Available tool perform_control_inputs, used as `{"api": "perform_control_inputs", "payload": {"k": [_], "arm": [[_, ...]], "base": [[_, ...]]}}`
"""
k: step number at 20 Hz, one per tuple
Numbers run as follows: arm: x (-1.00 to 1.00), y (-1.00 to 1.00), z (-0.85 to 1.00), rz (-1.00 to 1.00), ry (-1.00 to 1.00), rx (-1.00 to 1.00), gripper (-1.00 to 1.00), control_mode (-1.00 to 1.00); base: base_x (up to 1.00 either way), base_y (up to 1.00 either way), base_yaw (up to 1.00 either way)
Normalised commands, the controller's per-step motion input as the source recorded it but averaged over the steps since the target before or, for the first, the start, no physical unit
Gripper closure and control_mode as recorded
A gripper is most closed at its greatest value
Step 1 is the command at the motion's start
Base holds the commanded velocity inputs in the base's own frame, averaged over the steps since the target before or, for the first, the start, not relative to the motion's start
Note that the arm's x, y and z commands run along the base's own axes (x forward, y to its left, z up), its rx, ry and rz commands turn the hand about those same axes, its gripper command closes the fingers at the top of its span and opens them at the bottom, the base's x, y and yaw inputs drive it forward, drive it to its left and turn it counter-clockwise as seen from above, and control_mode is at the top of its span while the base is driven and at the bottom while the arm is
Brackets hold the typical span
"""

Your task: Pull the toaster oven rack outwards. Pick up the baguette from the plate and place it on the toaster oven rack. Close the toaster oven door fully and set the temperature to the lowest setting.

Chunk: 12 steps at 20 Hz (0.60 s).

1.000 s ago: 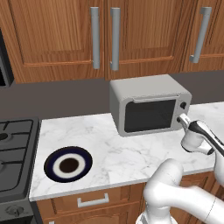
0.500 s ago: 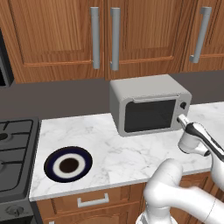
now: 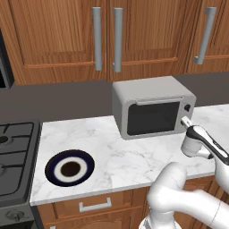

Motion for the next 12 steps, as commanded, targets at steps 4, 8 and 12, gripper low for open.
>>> {"api": "perform_control_inputs", "payload": {"k": [4, 8, 12], "arm": [[0.0, -0.13, 0.0, 0.0, 0.0, -0.13, 1.0, -1.0], [0.0, -0.13, 0.0, 0.0, 0.0, -0.13, 1.0, -1.0], [0.0, -0.1, -0.18, 0.0, 0.0, -0.1, 1.0, -1.0]], "base": [[0.0, 0.0, 0.0], [0.0, 0.0, 0.0], [0.0, 0.0, 0.0]]}}
